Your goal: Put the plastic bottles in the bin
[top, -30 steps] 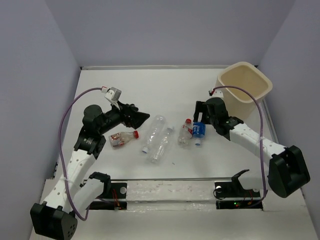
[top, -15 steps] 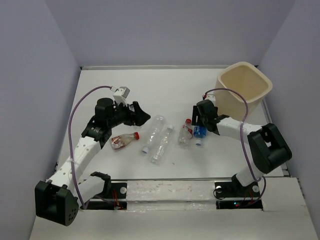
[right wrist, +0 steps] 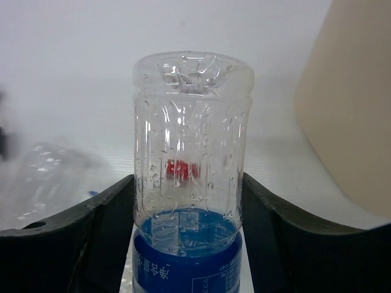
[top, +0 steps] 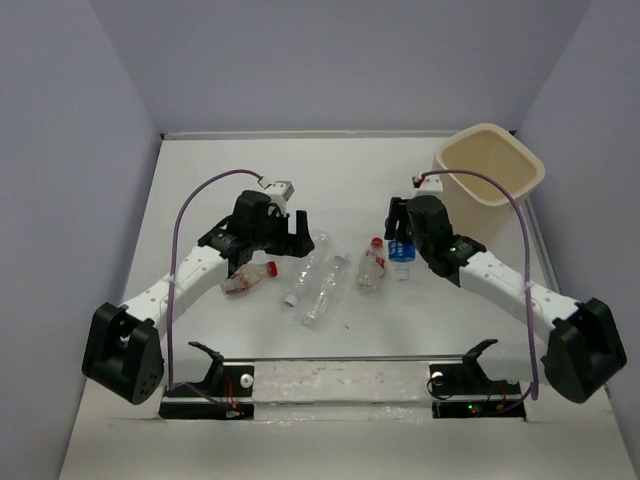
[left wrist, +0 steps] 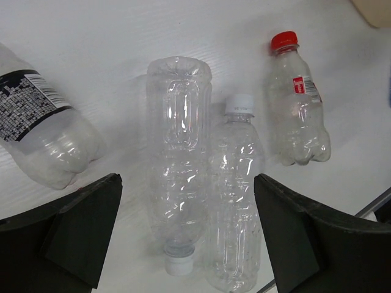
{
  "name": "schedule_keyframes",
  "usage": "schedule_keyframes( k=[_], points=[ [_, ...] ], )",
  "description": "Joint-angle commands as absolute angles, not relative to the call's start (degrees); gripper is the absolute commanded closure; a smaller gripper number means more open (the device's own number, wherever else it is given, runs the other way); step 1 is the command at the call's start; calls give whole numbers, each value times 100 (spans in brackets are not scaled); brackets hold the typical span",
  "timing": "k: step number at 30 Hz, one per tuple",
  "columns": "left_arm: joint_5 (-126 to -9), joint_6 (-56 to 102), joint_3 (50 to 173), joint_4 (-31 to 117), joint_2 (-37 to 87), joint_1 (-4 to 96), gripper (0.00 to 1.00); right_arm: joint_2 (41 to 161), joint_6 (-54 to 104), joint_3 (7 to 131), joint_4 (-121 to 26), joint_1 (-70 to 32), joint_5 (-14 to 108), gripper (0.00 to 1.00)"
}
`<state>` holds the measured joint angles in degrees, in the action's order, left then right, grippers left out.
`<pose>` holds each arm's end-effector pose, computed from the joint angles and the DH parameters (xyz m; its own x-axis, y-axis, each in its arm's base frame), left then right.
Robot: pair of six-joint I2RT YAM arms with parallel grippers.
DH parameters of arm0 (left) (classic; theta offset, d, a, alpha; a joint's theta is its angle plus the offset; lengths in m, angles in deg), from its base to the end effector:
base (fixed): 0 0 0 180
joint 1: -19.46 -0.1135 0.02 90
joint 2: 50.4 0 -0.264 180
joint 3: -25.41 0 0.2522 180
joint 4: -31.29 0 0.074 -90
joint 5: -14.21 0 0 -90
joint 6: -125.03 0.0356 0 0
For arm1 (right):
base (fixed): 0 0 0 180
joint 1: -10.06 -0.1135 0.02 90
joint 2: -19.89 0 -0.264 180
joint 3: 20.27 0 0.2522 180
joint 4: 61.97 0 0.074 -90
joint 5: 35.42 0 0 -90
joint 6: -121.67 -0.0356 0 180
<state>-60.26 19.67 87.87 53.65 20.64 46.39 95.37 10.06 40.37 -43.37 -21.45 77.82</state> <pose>0.2422 -0.1337 0.2699 -0.6118 0.0245 -0.7906 0.4968 0.7897 -0.3599 0.2517 0.1378 0.2457 -0.5103 0.0841 -0.8559 -0.0125 0.9944 0.1052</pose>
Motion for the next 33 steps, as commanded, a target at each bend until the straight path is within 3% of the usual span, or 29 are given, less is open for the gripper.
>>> schedule_keyframes(
  k=[1,5,11,21,26,29,30,32,33],
  points=[
    [-6655,2097,9234,5709,2262,4977,1,8285,1189,4393,-4214,-2308,7227,60],
    [-7077,2176,9673,5937,2728,5285,1,7553,1443,5096,-4284,-2308,6916,60],
    [-7473,2298,10147,6184,3554,5417,1,7702,2823,6160,-5132,-2019,8734,67],
    [-7438,2422,10798,6552,4486,5435,1,8535,3448,6354,-6963,519,8508,70],
    [-7464,2466,10913,6544,4777,5426,1,8984,3255,6381,-7263,1093,7981,70],
    [-7517,2483,10930,6535,4865,5435,1,9161,3238,6180,-7229,1094,7866,59],
    [-7517,2492,10930,6535,4891,5435,1,9083,3194,6083,-7220,1094,7779,43],
    [-7517,2483,10939,6527,4944,5426,1,8916,2729,5863,-7124,1094,7638,24],
    [-7517,2483,10939,6518,4961,5426,1,8863,2640,5845,-7028,1094,7603,20]
  ],
)
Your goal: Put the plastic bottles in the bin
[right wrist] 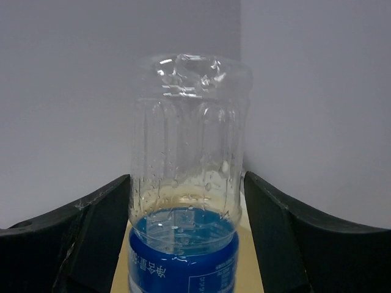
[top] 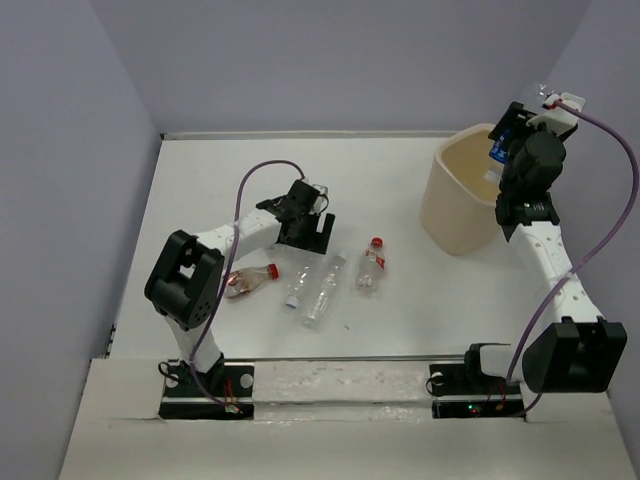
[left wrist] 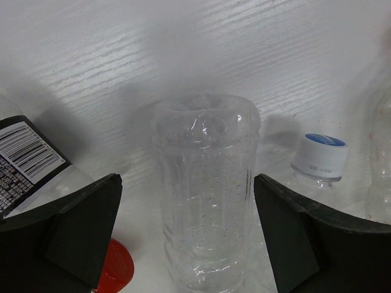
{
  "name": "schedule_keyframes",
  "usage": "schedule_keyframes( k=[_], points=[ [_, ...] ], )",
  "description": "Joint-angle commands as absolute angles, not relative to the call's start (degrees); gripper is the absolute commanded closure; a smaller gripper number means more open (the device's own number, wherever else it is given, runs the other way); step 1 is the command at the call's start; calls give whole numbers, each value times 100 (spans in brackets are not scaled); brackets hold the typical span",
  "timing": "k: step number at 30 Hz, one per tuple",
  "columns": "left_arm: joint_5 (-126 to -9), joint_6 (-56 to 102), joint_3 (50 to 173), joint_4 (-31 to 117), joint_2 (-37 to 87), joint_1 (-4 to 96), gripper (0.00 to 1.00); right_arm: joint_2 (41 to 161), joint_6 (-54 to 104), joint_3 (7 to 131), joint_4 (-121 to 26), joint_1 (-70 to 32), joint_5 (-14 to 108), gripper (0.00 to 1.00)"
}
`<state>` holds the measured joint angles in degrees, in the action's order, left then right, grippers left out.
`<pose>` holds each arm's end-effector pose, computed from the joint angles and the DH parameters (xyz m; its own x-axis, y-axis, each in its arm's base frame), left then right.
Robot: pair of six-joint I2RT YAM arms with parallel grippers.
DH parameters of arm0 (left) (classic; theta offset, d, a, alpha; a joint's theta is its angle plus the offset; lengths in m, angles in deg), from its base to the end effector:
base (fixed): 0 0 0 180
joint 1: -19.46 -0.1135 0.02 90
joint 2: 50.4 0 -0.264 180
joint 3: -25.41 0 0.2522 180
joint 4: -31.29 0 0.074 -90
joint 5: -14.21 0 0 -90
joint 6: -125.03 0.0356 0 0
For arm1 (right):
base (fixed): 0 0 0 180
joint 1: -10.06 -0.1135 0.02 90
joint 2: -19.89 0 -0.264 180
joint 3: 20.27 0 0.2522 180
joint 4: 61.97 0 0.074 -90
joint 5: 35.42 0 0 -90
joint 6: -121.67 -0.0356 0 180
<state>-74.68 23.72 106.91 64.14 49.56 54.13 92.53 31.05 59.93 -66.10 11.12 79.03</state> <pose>0.3067 -0.2130 0.2081 -0.7430 0.2755 -0.6100 0.4416 0.8866 -0.1374 0.2951 -0.0202 0.4202 0.2071 0.0060 -0.9783 0.4199 0.9027 0.0945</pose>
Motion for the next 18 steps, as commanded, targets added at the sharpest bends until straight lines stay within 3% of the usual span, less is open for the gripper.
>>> schedule_keyframes(
  k=[1,6,9,10,11,13,18],
  points=[
    [-7517,2483,10930,6518,5005,5426,1,8801,2526,5845,-6740,1094,7559,18],
    [-7517,2448,10921,6448,5111,5435,5,8318,1746,5810,-6043,1094,6690,15],
    [-7517,2448,10930,6421,5155,5435,19,7905,1296,5573,-5849,1094,5724,16],
    [-7517,2431,10948,6404,5155,5435,32,7722,1016,5381,-5823,1094,5522,16],
    [-7517,2422,10948,6403,5146,5426,36,7633,927,5283,-5805,1094,5032,16],
    [-7517,2396,10957,6360,5050,5426,54,7326,645,4942,-5735,1094,4626,17],
    [-7868,2378,11158,6350,4497,5426,62,6623,92,4141,-5726,1094,3895,19]
  ],
)
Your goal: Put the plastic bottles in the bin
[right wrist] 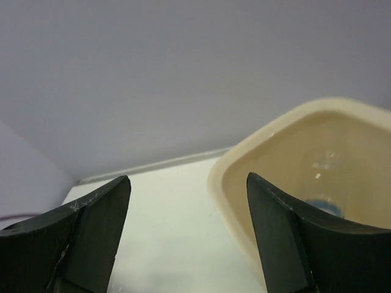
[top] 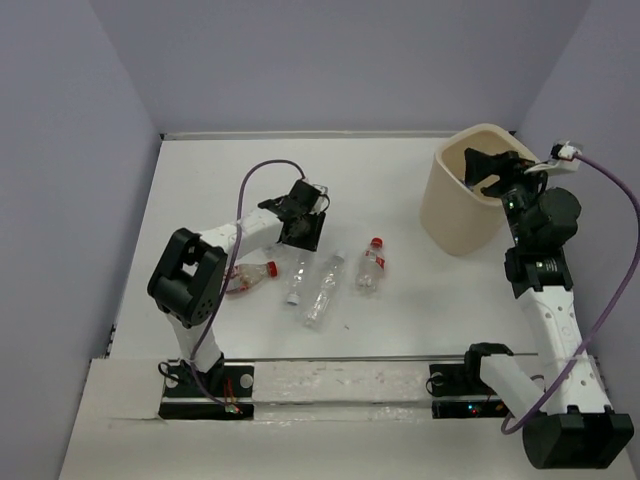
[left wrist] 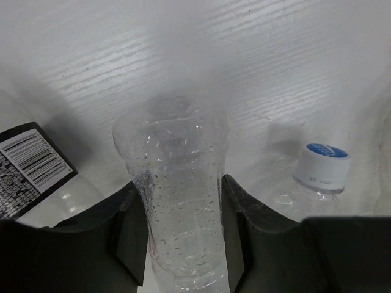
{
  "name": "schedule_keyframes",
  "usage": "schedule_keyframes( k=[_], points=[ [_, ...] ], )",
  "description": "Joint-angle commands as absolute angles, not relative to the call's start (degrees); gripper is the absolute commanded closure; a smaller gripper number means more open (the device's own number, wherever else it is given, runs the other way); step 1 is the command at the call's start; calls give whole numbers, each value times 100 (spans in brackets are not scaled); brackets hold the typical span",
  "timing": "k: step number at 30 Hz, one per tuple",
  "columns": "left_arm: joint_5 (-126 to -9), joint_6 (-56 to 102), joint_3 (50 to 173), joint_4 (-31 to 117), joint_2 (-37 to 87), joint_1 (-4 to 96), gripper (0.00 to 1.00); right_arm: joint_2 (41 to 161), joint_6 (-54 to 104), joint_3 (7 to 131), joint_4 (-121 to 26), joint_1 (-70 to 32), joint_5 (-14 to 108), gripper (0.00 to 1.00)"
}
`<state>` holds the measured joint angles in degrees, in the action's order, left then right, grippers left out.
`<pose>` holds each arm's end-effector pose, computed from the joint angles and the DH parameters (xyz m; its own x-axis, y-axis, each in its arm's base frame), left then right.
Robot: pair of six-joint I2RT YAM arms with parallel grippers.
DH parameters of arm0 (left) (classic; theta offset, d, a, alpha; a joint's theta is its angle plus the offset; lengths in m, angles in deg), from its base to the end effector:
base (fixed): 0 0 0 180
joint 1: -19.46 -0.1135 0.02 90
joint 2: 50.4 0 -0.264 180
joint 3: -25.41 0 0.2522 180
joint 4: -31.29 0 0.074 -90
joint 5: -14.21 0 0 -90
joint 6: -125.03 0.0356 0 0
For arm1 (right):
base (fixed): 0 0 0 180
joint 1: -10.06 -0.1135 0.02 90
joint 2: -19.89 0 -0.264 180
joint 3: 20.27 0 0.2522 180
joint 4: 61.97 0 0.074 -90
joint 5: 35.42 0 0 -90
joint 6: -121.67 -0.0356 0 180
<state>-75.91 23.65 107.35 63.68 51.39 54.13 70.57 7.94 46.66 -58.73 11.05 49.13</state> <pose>0.3111 -0.2151 0.1996 -0.7495 0.2785 -0.6006 0.4283 0.8957 -0.1192 0.2015 -0.0001 0.4129 0.1757 0.3976 -0.9006 -0.1595 0.9142 0.3725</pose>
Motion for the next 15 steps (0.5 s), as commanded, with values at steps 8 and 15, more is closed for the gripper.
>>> schedule_keyframes(
  k=[8,15],
  points=[
    [-7615,2115,12794,6553,3863,5444,66,5181,-58,3270,-4848,971,3463,28],
    [-6956,1632,15401,5834,4634,6031,66,4582,-409,2567,-4144,795,2629,87]
  ],
)
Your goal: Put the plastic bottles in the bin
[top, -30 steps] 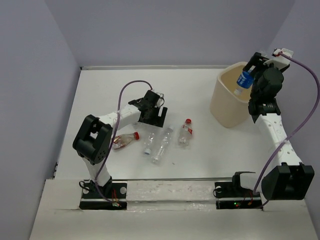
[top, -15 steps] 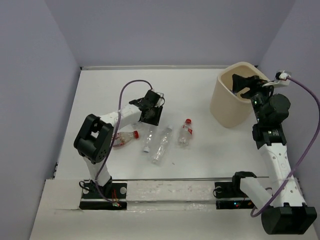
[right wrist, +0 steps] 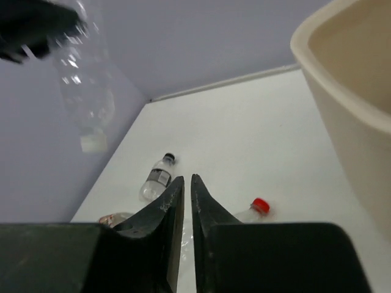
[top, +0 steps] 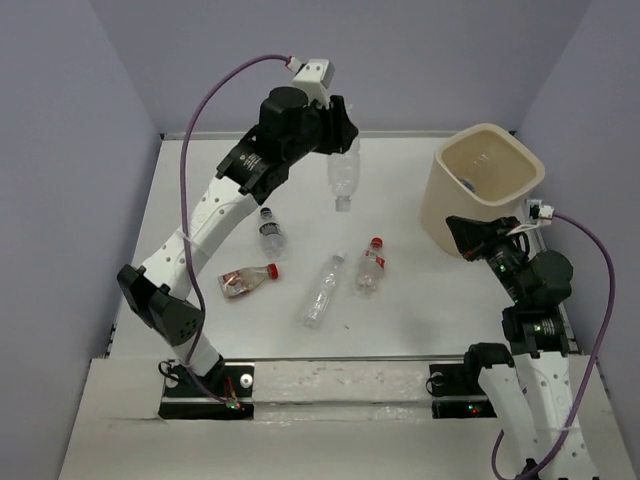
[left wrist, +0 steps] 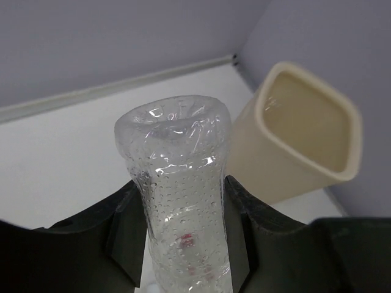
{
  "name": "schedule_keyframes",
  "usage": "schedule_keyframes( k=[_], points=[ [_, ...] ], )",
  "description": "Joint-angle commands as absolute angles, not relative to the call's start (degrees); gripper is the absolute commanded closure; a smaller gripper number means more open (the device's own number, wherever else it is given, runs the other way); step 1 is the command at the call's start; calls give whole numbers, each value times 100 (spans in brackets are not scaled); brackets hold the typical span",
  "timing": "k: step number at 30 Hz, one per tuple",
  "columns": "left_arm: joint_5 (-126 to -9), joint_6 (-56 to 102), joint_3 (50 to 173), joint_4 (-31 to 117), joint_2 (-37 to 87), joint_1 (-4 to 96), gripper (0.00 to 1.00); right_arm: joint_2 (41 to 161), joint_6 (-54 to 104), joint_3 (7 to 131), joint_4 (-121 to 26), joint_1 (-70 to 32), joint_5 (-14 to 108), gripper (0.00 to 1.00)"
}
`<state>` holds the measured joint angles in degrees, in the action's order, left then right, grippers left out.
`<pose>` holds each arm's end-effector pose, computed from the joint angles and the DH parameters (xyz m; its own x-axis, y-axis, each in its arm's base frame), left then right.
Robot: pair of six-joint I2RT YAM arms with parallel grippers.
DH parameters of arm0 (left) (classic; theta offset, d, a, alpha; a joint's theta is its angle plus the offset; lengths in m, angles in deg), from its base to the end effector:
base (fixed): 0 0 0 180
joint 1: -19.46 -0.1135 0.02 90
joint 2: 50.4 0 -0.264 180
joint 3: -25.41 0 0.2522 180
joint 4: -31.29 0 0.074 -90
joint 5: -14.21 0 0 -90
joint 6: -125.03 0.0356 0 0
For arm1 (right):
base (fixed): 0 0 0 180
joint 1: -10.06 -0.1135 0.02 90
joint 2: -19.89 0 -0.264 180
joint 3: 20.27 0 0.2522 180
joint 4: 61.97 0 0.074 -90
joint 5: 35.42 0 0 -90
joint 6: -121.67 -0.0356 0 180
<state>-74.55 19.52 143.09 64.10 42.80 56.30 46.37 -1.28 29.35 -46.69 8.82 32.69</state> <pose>0.2978 -0.2241 0.4657 -0.2766 -0.1268 -0.9526 0.5631 0.7818 -0.2676 0.1213 0.0159 0.3450 -0.0970 0.5027 -0.8590 -0.4011 0.7701 0.4960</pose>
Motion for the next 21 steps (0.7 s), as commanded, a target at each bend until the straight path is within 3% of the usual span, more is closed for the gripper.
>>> schedule_keyframes(
  k=[1,4,9,21],
  points=[
    [-6920,1579,15691,5754,4802,6093,66,4530,-436,2453,-4118,795,2584,90],
    [-6893,1351,17034,5438,5496,6304,66,4328,-402,2092,-3838,795,2461,91],
    [-6928,586,17117,3710,6085,6393,66,4011,-314,1977,-3415,795,2303,92],
    [-7798,-346,18435,1343,7975,6964,65,3738,-85,1740,-2905,795,2092,92]
  ],
)
